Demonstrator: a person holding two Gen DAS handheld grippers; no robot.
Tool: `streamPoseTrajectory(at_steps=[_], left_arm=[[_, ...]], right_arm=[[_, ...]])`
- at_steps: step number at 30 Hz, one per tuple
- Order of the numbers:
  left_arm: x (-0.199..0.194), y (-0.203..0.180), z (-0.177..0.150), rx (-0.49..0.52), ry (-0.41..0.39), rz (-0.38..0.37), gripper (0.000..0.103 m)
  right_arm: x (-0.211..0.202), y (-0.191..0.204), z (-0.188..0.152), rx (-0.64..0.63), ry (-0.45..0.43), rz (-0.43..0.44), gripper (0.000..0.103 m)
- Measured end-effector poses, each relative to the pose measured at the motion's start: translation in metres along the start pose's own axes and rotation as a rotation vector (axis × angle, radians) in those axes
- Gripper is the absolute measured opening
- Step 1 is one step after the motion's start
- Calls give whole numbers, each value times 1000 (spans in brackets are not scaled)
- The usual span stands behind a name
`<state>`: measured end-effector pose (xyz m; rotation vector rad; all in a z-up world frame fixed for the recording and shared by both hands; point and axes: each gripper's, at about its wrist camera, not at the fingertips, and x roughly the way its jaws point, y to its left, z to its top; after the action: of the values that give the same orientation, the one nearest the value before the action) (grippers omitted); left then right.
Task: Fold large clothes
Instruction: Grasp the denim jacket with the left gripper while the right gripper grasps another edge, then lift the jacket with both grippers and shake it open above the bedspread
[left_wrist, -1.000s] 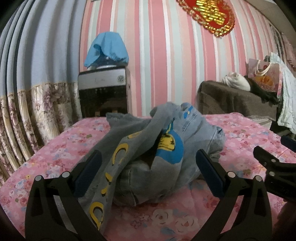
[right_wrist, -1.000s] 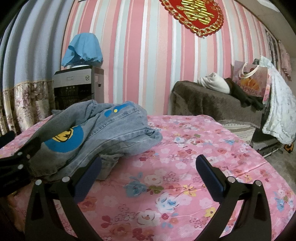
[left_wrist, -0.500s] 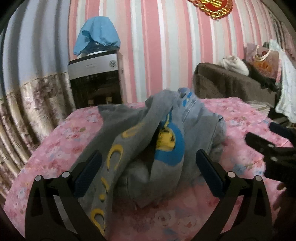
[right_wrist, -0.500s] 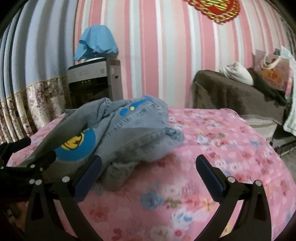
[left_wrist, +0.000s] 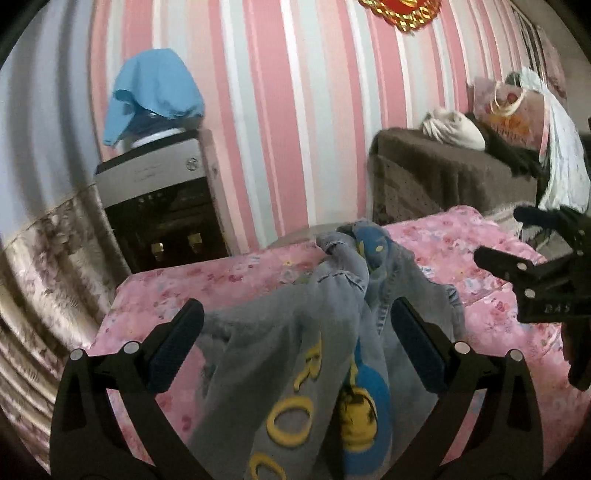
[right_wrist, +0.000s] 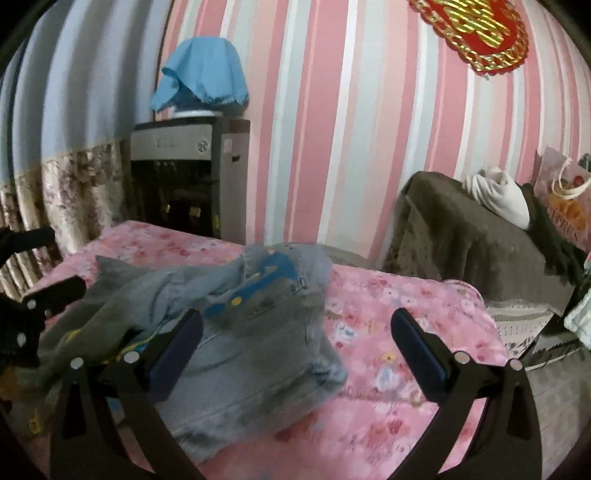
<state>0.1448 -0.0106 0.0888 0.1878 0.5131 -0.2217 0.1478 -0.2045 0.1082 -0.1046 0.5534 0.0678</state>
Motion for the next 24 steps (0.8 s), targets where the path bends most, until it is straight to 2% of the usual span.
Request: streamPoseTrajectory(at_steps=[3,5,7,9,13,14,16,19,21,22,24], left_arm=[[23,3,2,-26,55,-67,100],[37,2,1,-36,86,-97,100],[45,-2,-5,-30,99,-110,100],[58,-5,-11,-18,129,-126,96],[83,-5,-21,-21,220,-167,66],[91,-5,-24,-19,253,-177,52],[100,-4,-27,-21,282,-195,45],[101,-1,-27,-9,277,-198,34],[101,1,-27,-11,277,-213,28],[102,0,-26,-11,278,-216,24],[102,0,-25,-3,282,-226,16]], right_arm=[[21,-9,3,9,43,24,99],[39,-13,-1,4,79,43,92],[52,-15,-7,13,111,65,85],[64,-17,-15,20,147,68,82],[86,-26,-40,66,230,85,80],[89,-28,-45,74,248,93,76],[96,-28,-55,91,286,111,71],[103,-27,-63,121,314,143,62],[107,-24,-64,132,326,158,53],[108,-23,-65,142,336,184,40],[110,-20,-66,150,341,209,31]])
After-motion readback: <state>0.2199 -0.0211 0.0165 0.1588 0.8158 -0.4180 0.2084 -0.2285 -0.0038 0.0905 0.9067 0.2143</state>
